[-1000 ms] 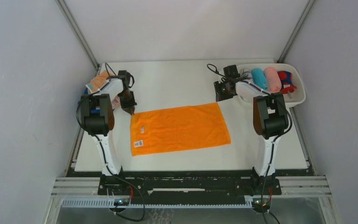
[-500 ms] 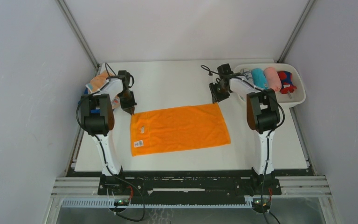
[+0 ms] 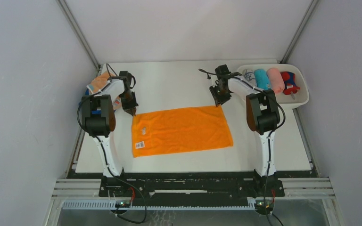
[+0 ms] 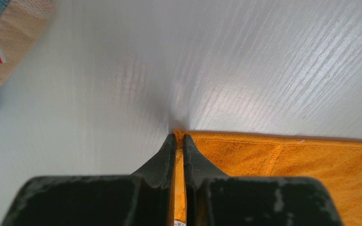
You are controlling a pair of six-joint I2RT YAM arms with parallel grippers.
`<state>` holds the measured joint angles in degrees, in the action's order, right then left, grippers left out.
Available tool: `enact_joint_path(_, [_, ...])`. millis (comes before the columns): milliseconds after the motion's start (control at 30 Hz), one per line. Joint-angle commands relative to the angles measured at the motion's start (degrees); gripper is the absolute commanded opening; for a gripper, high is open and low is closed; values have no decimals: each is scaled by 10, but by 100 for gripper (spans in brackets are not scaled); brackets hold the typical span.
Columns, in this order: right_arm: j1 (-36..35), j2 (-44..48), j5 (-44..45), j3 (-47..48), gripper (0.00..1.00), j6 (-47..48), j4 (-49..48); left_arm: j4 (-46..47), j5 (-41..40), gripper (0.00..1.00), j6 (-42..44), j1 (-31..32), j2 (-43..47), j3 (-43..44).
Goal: Roll the towels
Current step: Fold the towel at the center of the board.
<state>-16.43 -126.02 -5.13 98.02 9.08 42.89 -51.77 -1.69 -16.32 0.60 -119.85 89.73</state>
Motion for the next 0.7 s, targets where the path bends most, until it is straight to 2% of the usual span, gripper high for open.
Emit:
enact_joint_path(0, [-5, -18, 29, 13, 30, 20, 44, -3, 4, 9, 10, -3, 8, 2])
enact_joint_path(100, [-4, -18, 48, 15, 24, 20, 43, -3, 4, 9, 11, -3, 7, 2])
enact_joint_path(333, [1, -18, 87, 16, 0, 21, 21, -9, 5, 13, 10, -2, 4, 7])
enact_joint_path(500, [3, -12, 101, 13, 0, 22, 1, -8, 6, 22, 7, -3, 10, 14])
enact_joint_path(667, [2, -12, 105, 11, 0, 23, -4, -10, 5, 27, 6, -6, 5, 23])
